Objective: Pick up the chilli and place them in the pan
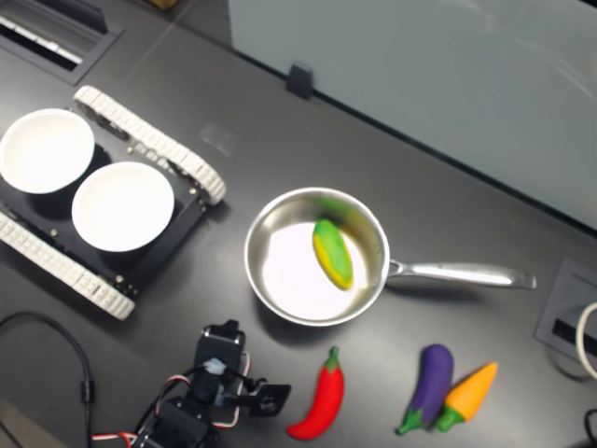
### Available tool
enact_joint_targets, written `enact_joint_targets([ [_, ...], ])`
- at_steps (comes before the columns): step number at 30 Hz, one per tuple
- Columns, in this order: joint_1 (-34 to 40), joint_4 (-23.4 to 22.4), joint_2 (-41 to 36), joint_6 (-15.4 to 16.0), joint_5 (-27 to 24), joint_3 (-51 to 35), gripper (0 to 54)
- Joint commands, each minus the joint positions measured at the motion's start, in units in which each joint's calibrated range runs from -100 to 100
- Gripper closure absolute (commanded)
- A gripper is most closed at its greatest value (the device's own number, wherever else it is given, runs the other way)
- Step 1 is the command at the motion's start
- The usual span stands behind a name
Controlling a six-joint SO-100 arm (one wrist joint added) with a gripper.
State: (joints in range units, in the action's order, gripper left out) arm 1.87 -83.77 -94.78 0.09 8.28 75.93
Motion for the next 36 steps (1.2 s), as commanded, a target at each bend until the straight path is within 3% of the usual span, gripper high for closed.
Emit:
enact_joint_targets([
  [1,-7.8,1.8,-0.7,2.1,0.2,-1.8,53.6],
  [36,-7.4,1.5,-0.7,1.0,-0.2,-1.9,53.6],
])
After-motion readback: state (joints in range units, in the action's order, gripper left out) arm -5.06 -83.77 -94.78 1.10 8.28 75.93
